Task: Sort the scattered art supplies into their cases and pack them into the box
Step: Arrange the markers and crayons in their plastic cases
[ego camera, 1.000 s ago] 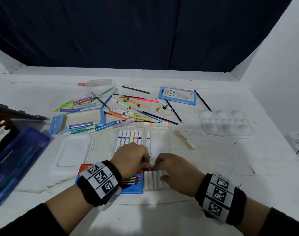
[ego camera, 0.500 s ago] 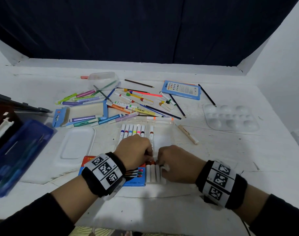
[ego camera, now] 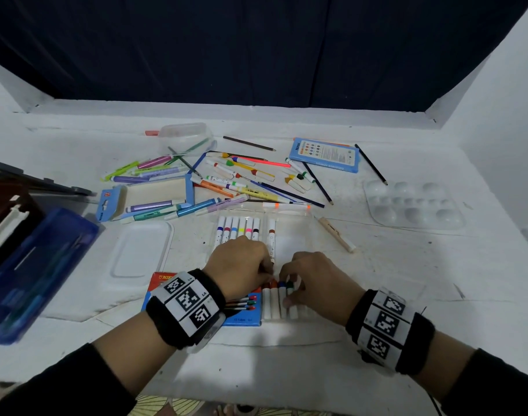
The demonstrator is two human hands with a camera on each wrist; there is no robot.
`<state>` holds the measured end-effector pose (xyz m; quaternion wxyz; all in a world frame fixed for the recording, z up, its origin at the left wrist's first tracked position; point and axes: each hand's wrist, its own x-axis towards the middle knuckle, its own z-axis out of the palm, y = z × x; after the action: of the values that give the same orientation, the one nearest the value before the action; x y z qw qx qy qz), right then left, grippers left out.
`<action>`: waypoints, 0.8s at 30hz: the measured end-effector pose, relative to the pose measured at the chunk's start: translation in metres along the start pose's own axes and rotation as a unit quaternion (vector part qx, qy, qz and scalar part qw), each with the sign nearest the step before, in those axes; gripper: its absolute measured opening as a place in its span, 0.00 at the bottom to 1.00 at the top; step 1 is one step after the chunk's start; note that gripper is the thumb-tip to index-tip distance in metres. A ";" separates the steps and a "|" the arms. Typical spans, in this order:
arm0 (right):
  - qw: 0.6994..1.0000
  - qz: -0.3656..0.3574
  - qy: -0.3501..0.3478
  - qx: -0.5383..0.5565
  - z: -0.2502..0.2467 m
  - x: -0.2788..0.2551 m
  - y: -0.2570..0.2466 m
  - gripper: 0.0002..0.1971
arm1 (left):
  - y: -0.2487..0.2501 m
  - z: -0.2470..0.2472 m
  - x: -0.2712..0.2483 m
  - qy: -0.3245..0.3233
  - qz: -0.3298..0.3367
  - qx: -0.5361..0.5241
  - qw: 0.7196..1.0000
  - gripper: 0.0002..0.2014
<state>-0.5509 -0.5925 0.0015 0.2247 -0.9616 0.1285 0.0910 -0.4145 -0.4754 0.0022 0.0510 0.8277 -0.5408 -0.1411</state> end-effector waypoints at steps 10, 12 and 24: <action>1.000 0.016 -0.008 0.025 -0.003 -0.001 0.001 0.21 | -0.003 -0.003 0.000 -0.017 0.024 -0.029 0.999 0.11; 1.000 0.005 -0.003 0.015 -0.003 -0.001 0.000 0.19 | -0.005 -0.005 -0.003 -0.020 0.040 -0.030 0.999 0.12; 0.936 0.047 0.282 0.205 -0.042 0.020 0.028 0.02 | -0.030 -0.038 -0.021 0.146 0.041 -0.237 0.960 0.06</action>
<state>-0.5351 -0.6402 0.0218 0.3668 -0.8737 0.2478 -0.2020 -0.3852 -0.4466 0.0347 0.3299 0.7807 -0.5118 -0.1405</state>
